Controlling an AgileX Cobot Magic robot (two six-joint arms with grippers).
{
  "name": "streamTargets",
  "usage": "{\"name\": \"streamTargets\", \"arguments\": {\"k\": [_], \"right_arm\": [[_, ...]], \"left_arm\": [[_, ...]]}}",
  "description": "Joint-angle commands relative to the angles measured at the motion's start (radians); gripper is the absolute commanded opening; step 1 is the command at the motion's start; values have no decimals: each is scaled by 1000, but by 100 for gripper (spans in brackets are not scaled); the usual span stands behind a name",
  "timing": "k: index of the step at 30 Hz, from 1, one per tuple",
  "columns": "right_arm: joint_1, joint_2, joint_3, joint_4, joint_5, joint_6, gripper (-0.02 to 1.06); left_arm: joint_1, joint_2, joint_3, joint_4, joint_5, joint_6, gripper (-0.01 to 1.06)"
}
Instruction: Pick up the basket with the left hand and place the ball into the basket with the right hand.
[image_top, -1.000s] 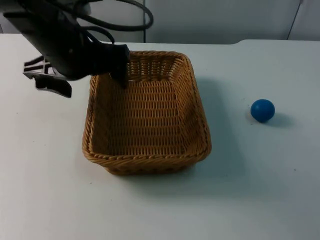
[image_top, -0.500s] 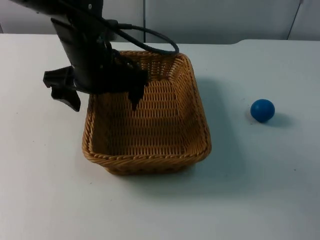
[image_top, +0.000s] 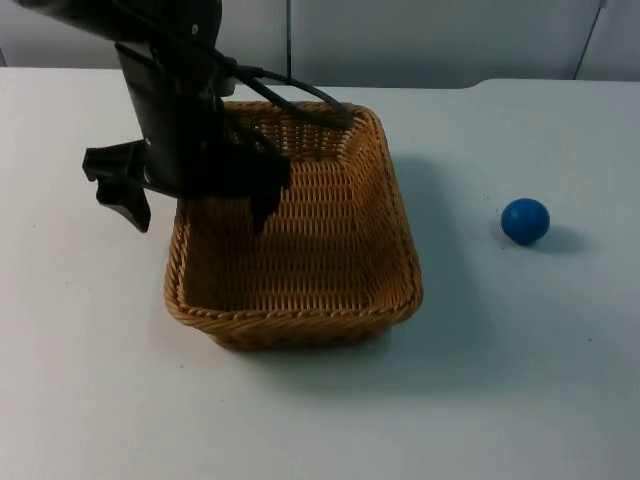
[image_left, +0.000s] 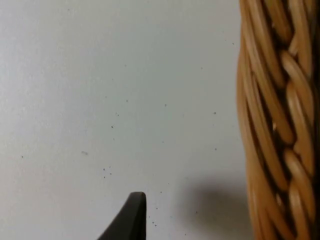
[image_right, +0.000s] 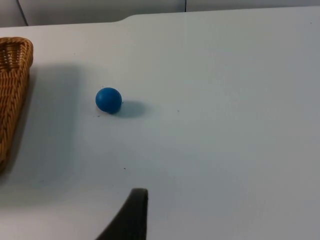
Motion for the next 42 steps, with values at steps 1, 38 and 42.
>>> {"name": "streamTargets", "arguments": {"k": [1, 38, 42], "right_arm": [[2, -3, 9, 2, -11, 0, 105], [2, -3, 9, 2, -11, 0, 105], [2, -3, 9, 2, -11, 0, 105]], "left_arm": [[-12, 0, -8, 0, 12, -4, 93], [73, -280, -8, -541, 109, 436, 0], [114, -308, -8, -619, 141, 497, 0]]}}
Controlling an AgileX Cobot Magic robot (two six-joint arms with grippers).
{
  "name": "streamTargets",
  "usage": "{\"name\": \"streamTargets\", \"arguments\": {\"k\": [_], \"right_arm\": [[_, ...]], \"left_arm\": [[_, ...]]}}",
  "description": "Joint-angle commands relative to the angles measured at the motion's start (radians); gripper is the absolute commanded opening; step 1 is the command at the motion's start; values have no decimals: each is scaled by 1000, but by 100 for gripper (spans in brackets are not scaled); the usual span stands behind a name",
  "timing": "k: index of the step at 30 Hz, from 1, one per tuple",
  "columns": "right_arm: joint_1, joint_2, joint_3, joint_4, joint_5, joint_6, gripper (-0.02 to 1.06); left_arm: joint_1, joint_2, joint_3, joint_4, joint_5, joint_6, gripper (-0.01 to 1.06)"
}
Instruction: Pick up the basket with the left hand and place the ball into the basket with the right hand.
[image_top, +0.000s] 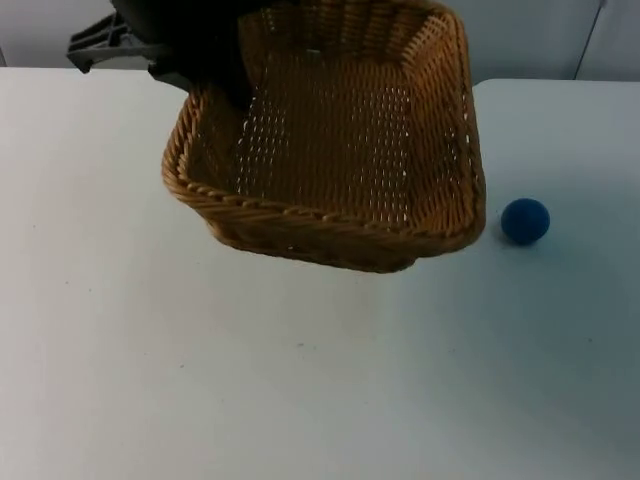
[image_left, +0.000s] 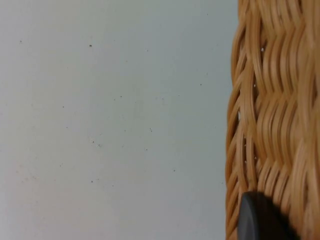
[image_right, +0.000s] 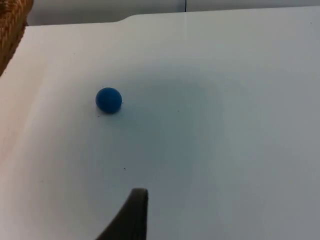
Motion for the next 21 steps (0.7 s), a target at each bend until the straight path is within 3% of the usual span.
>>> {"name": "streamTargets", "arguments": {"k": [1, 9, 21], "right_arm": [[2, -3, 9, 2, -11, 0, 105], [2, -3, 9, 2, -11, 0, 105], [2, -3, 9, 2, -11, 0, 105]], "left_arm": [[23, -24, 0, -55, 27, 32, 0], [74, -39, 0, -46, 24, 32, 0], [83, -25, 0, -80, -70, 81, 0]]}}
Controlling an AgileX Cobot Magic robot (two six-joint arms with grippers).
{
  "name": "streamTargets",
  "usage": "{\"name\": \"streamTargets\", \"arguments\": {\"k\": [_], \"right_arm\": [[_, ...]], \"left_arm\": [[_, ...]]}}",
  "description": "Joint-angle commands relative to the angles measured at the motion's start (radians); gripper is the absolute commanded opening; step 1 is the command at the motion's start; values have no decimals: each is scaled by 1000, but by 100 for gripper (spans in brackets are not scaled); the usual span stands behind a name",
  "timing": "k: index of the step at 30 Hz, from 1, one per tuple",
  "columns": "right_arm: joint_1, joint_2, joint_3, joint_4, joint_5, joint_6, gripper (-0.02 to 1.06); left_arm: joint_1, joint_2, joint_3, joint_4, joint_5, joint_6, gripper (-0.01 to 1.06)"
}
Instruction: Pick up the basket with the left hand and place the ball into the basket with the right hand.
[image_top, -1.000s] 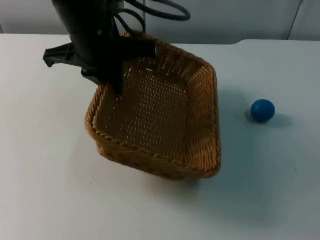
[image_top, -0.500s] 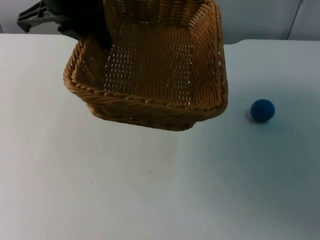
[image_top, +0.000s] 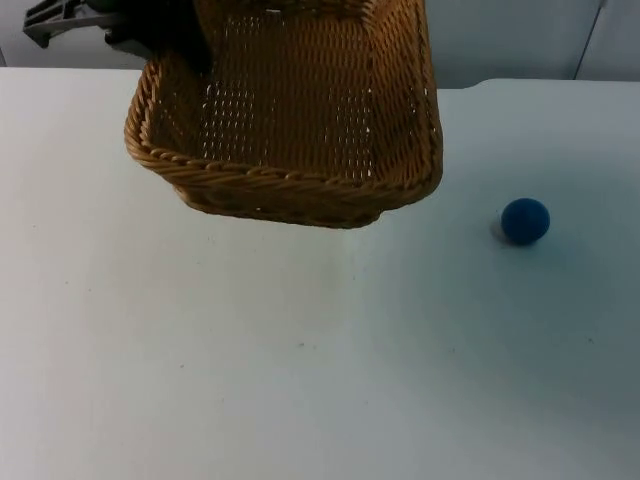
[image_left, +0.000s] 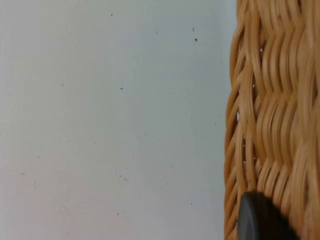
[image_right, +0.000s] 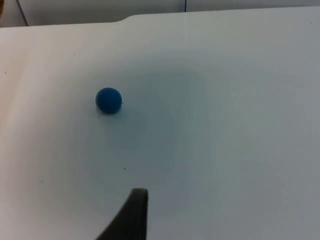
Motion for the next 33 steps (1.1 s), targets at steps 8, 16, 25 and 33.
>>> {"name": "streamTargets", "arguments": {"k": [8, 16, 25, 33], "right_arm": [[2, -3, 9, -2, -10, 2, 105], [0, 163, -100, -30, 45, 34, 105], [0, 547, -283, -22, -78, 20, 105], [46, 878, -418, -5, -221, -9, 105]], "left_arm": [[58, -7, 0, -40, -15, 26, 0], [63, -7, 0, -26, -14, 2, 0], [63, -5, 11, -15, -24, -17, 0], [28, 10, 11, -8, -32, -30, 0]]}}
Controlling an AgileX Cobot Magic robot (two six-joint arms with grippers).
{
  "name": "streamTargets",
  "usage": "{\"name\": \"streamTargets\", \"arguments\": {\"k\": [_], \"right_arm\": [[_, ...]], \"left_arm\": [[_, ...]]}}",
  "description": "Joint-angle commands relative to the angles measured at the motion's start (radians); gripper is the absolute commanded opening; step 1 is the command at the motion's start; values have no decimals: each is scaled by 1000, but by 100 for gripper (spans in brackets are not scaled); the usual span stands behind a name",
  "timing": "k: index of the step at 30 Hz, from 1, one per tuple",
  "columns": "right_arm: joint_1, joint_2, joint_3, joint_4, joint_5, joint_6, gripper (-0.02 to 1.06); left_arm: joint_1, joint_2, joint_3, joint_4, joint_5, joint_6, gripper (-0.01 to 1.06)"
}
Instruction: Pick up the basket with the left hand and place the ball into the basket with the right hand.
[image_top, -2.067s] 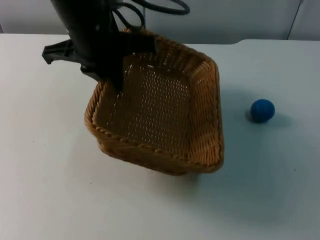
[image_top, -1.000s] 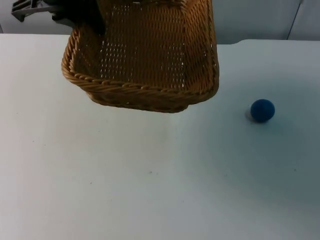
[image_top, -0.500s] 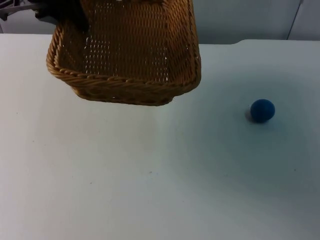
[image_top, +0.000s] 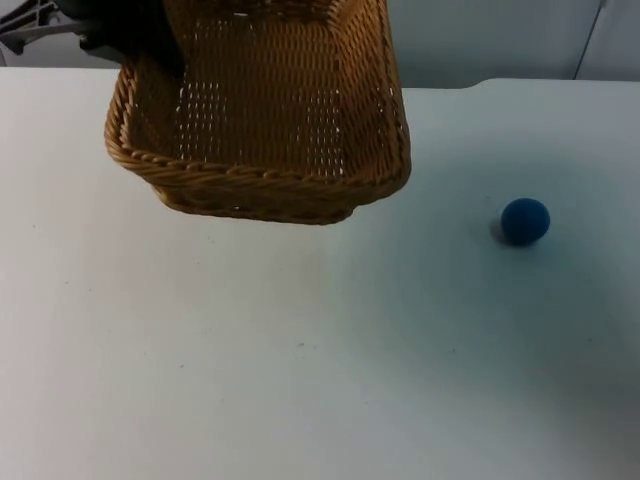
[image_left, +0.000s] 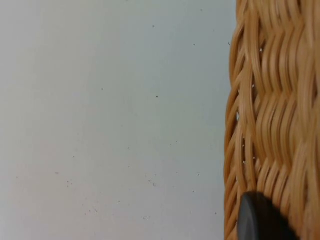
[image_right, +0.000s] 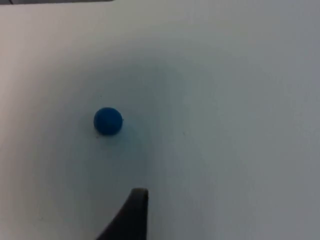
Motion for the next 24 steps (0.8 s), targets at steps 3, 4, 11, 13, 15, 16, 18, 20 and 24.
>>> {"name": "streamTargets", "arguments": {"k": [3, 4, 11, 13, 15, 16, 18, 20, 24], "right_arm": [[80, 131, -46, -40, -80, 19, 105], [126, 182, -64, -85, -100, 58, 105], [317, 480, -192, -439, -188, 391, 105], [317, 523, -216, -419, -218, 391, 105], [317, 604, -255, -415, -239, 391, 105], [317, 641, -270, -415, -245, 391, 105], [317, 732, -296, -411, -275, 391, 105], [317, 784, -307, -411, -306, 391, 105], [317, 889, -336, -382, -340, 393, 105]], "left_arm": [[-22, 6, -1, -20, -23, -11, 0], [-24, 14, -1, -20, -23, -11, 0], [-22, 35, -1, -20, -30, -15, 0], [-22, 37, -1, -20, -30, -15, 0], [-20, 37, -1, -20, -30, -15, 0], [-20, 37, -1, -20, -30, -15, 0], [-15, 38, -1, -22, -30, -15, 0], [-11, 38, -1, -30, -30, -15, 0], [-1, 38, -1, -44, -28, -8, 0]]}}
